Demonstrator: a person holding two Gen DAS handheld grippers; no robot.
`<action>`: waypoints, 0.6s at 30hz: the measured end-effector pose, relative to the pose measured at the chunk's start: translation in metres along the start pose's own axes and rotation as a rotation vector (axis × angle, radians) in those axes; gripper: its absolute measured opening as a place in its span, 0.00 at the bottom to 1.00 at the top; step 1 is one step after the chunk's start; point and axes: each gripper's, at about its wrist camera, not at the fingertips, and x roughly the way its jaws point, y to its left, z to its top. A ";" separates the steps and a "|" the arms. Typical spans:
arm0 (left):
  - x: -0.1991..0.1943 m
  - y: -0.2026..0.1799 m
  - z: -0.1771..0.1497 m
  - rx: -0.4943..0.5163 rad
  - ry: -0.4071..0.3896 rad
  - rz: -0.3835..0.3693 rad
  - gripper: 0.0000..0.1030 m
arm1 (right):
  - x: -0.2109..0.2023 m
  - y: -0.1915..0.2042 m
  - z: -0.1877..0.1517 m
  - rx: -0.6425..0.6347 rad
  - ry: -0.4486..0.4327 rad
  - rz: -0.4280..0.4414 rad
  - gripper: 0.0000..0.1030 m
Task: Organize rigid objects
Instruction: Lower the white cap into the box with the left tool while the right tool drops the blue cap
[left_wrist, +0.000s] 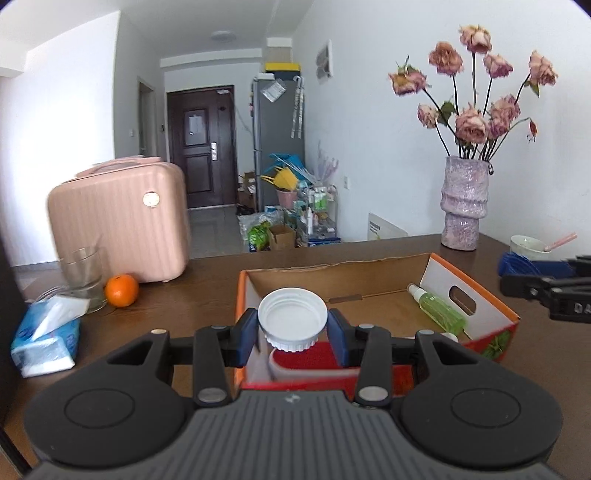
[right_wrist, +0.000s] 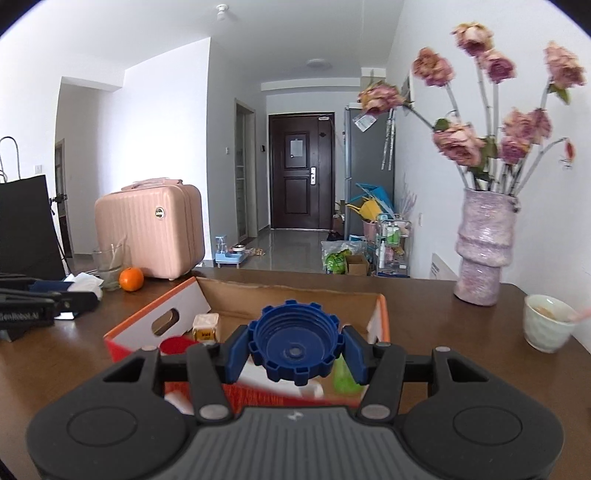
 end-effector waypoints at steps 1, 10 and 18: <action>0.011 0.001 0.005 0.007 -0.001 -0.012 0.41 | 0.011 -0.001 0.004 0.001 0.001 0.007 0.51; 0.108 0.012 0.044 -0.015 0.049 -0.019 0.41 | 0.116 -0.022 0.046 0.037 0.038 0.038 0.51; 0.196 0.021 0.053 -0.065 0.110 -0.008 0.41 | 0.184 -0.035 0.060 0.024 0.105 0.033 0.51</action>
